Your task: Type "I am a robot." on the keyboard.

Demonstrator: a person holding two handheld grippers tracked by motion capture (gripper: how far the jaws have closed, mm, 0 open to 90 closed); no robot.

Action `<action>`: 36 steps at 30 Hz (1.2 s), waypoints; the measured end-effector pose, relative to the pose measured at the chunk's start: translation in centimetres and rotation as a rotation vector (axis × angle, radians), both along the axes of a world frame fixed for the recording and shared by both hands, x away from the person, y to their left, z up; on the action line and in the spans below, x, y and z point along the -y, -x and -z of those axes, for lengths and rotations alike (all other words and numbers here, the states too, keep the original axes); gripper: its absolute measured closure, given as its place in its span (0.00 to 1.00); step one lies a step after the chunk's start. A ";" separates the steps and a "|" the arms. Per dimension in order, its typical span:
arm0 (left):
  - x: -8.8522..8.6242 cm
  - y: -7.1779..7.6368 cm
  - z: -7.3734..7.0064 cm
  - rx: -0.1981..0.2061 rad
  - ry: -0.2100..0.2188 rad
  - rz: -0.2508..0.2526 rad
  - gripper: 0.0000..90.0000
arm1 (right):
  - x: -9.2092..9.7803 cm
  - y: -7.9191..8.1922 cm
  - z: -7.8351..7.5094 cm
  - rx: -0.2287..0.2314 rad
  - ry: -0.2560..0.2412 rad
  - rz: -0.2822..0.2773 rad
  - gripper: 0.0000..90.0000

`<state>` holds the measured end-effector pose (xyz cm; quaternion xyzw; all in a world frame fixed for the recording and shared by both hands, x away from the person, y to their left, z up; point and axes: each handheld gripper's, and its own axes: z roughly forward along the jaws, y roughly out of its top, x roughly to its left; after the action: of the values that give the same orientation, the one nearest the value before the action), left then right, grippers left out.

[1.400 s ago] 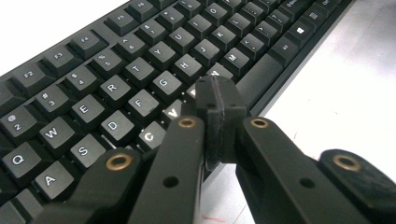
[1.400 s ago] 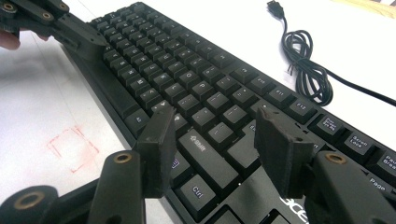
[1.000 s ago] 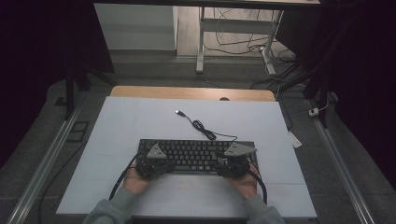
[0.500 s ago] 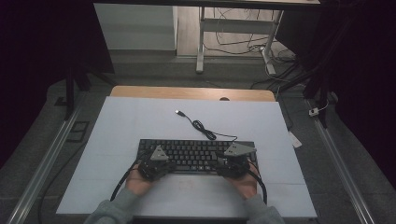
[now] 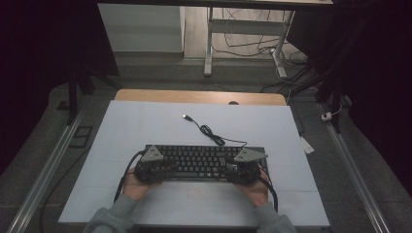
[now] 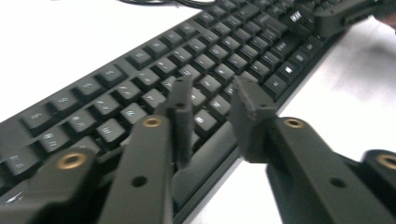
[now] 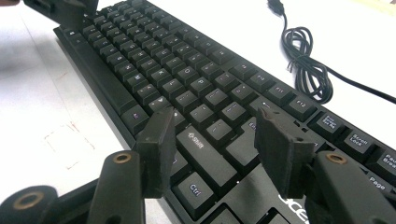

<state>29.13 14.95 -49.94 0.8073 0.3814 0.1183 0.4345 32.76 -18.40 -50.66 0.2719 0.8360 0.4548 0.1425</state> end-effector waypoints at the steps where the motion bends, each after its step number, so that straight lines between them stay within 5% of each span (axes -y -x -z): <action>1: -0.2 0.0 -0.2 -0.001 0.006 -0.006 0.67 | 0.1 0.0 -0.1 0.002 0.006 0.004 0.54; 10: -1.2 0.0 -0.9 0.020 -0.004 -0.050 0.51 | 0.2 -0.1 -0.1 0.001 0.003 0.007 0.54; 36: -3.2 -0.9 -0.8 -0.005 -0.038 -0.147 0.42 | 0.1 -0.1 0.0 0.004 0.020 0.007 0.54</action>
<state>29.99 18.17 -49.14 0.7854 0.4386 0.1549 0.4084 32.82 -18.49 -50.69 0.2724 0.8392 0.4465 0.1487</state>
